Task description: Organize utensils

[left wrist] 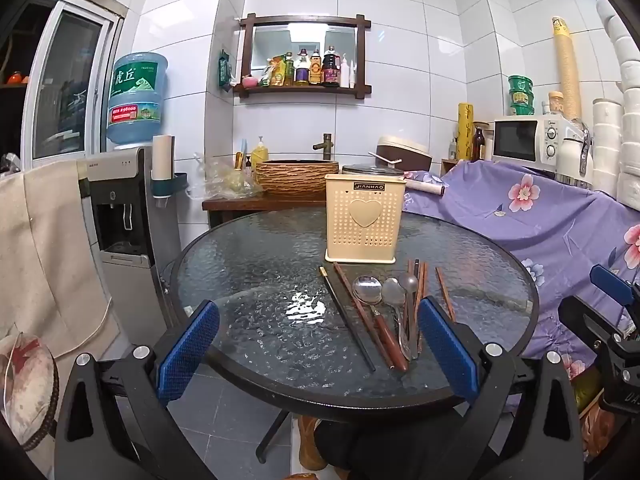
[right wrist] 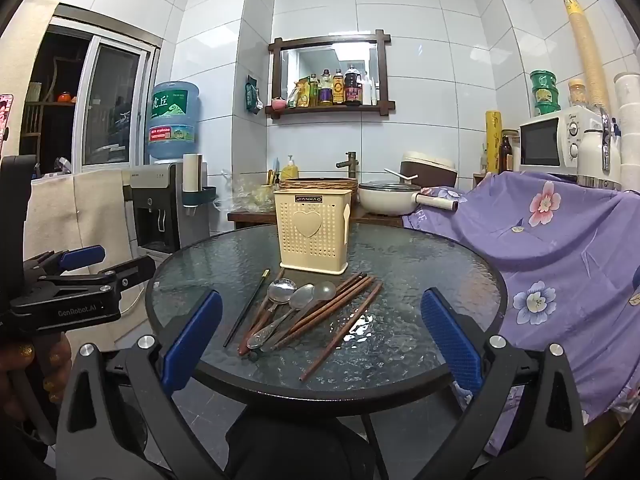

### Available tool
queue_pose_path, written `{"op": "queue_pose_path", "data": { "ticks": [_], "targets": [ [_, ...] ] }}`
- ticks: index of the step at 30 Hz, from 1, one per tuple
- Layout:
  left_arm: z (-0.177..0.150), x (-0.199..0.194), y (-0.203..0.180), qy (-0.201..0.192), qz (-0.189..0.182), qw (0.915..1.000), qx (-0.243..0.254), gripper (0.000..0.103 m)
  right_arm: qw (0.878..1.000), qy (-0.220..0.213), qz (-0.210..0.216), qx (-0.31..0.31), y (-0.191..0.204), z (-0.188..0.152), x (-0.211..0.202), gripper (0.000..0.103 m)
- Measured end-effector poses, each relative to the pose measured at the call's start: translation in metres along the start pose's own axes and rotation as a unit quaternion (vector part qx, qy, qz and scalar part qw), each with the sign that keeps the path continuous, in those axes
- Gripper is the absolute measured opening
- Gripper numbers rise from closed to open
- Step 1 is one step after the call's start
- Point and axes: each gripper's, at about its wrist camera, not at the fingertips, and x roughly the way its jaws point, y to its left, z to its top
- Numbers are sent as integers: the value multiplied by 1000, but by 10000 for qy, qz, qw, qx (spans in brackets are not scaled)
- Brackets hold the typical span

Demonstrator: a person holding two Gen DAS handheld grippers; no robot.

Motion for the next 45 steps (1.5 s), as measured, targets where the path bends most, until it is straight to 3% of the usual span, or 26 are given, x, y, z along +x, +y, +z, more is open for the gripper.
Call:
{"op": "queue_pose_path", "data": {
  "ticks": [45],
  "targets": [
    [-6,1,4,60,46,10000,-18,97,10000,30,17,43,5,-7,4,98]
  ]
}}
